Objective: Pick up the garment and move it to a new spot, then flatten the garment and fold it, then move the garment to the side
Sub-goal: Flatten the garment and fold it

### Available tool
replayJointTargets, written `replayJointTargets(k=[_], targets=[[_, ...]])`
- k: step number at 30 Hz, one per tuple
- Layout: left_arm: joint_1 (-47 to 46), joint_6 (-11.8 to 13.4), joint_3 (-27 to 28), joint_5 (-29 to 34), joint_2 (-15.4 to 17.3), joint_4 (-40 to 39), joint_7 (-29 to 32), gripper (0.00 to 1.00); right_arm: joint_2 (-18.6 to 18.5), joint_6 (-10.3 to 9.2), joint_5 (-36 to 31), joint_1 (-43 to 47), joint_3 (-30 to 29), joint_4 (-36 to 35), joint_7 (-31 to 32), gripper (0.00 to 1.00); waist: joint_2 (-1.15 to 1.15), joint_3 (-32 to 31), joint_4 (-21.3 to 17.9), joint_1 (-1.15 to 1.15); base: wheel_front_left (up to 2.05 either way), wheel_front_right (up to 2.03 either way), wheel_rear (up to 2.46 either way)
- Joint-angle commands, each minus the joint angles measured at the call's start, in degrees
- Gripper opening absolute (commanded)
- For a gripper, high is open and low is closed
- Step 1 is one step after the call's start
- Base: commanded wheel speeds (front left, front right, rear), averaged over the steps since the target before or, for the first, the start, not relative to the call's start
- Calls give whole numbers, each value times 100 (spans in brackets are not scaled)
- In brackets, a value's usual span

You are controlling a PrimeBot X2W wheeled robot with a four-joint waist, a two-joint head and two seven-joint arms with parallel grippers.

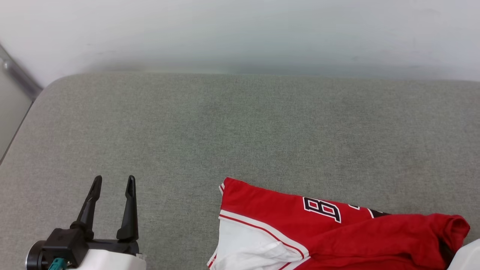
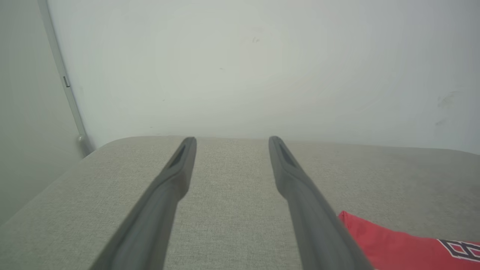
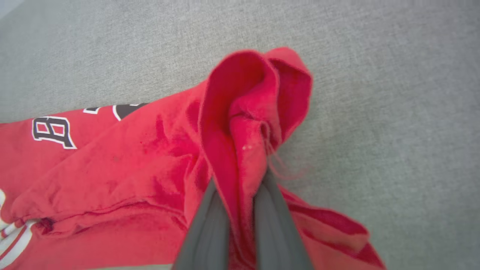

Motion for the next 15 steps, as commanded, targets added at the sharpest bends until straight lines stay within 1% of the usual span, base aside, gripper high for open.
replayJointTargets(k=[1,5,7,9,13,15], targets=[[94,-14,-6,28,-26,15,-25,100,36,-3,25,105,51,-198,81,0,0,-55,-8,-1,0,0,0],[110,-29,-8,30,-55,18,-24,100,246,-3,111,368,328,-886,446,0,0,-135,-13,-1,0,0,0],[127,-31,-24,39,-63,34,-24,100,422,-3,214,447,453,-1168,648,0,0,-168,-9,-1,0,0,0],[126,-38,-36,42,-70,47,-19,100,568,-3,317,512,702,-1390,862,0,0,-189,2,-1,0,0,0],[119,-52,-83,41,-83,84,-19,100,716,-3,547,509,1240,-1654,1099,0,0,-214,51,-1,0,0,0],[93,-54,-112,42,-80,104,-19,100,731,-3,859,491,1508,-1641,1099,0,0,-212,102,-1,0,0,0]])
